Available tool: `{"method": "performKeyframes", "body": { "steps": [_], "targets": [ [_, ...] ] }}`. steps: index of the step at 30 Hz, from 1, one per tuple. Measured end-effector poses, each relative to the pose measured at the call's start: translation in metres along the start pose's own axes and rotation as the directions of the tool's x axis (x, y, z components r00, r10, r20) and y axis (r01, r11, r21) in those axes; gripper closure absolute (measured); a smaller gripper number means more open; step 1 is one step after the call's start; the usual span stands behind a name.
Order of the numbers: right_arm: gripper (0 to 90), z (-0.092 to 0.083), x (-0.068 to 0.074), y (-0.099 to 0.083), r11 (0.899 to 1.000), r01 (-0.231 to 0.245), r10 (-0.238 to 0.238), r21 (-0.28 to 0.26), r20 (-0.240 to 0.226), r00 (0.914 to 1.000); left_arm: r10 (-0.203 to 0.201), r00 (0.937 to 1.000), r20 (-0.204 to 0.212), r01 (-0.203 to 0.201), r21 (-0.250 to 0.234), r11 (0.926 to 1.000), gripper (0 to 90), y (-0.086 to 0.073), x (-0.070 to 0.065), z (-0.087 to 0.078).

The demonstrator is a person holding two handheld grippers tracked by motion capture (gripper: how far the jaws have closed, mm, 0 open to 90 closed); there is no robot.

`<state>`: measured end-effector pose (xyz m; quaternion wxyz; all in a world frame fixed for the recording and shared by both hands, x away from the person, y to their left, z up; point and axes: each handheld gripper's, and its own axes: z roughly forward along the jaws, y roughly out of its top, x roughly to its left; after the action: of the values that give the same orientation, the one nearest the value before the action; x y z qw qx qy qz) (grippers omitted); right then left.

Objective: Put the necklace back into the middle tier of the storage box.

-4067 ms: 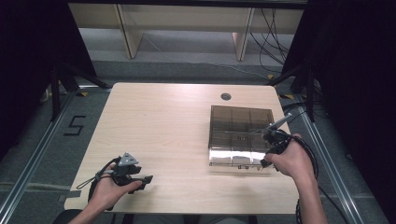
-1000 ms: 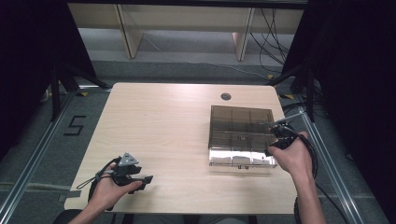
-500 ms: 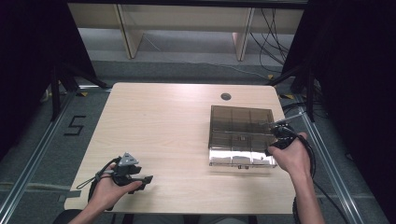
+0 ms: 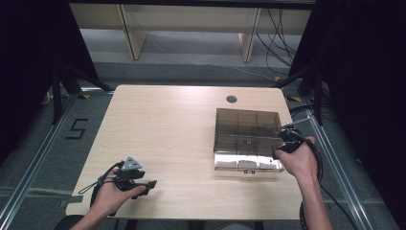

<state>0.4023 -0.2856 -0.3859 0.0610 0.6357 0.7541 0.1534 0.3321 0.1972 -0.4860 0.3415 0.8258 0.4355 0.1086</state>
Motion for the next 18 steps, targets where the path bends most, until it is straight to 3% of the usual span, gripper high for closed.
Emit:
{"method": "performKeyframes", "body": {
  "steps": [2, 3, 4, 6, 7, 8, 11, 12, 14, 18],
  "targets": [
    [87.3, 0.003, 0.000, 0.000, 1.000, -0.012, 0.012, -0.010, 0.003, 0.9999, 0.001, 1.0000, 0.000, -0.001, 0.001, 1.0000, 38.5, 0.000, 0.000, 0.000],
    [87.3, 0.003, -0.002, 0.001, 1.000, 0.009, -0.009, 0.000, 0.011, 0.9999, 0.000, 1.0000, 0.000, 0.000, 0.000, 1.0000, 38.4, 0.000, 0.000, 0.000],
    [87.3, 0.005, 0.001, 0.001, 0.999, -0.040, 0.040, -0.004, -0.004, 0.9992, 0.000, 1.0000, 0.000, 0.000, 0.000, 1.0000, 38.4, 0.000, 0.000, 0.000],
    [87.3, 0.007, 0.002, 0.000, 0.998, -0.057, 0.056, -0.015, -0.016, 0.9983, 0.001, 1.0000, -0.002, -0.001, 0.001, 1.0000, 38.4, 0.000, 0.000, 0.000],
    [87.3, 0.007, 0.002, 0.000, 0.998, -0.057, 0.056, -0.015, -0.016, 0.9983, 0.001, 1.0000, 0.001, -0.001, 0.001, 1.0000, 38.4, 0.000, 0.000, 0.000],
    [87.3, 0.008, -0.001, 0.001, 1.000, -0.025, 0.025, -0.008, -0.007, 0.9997, 0.000, 1.0000, 0.001, 0.000, 0.000, 1.0000, 38.4, 0.000, 0.000, 0.000],
    [87.3, 0.009, 0.000, 0.002, 0.999, -0.033, 0.033, -0.004, -0.005, 0.9995, 0.000, 1.0000, 0.001, 0.000, 0.000, 1.0000, 38.5, 0.000, 0.000, 0.000],
    [87.3, 0.010, -0.003, 0.001, 1.000, -0.005, 0.005, 0.000, 0.016, 0.9999, 0.001, 1.0000, 0.001, -0.001, 0.001, 1.0000, 38.4, 0.000, 0.000, 0.000],
    [87.3, 0.011, -0.001, 0.002, 0.999, -0.035, 0.035, -0.001, -0.002, 0.9994, 0.001, 1.0000, 0.002, -0.001, 0.001, 1.0000, 38.4, 0.000, 0.000, 0.000],
    [87.2, 0.013, -0.003, 0.001, 1.000, -0.025, 0.025, -0.002, -0.003, 0.9997, 0.001, 1.0000, 0.001, -0.001, 0.001, 1.0000, 38.4, 0.000, 0.000, 0.000]
  ]
}}
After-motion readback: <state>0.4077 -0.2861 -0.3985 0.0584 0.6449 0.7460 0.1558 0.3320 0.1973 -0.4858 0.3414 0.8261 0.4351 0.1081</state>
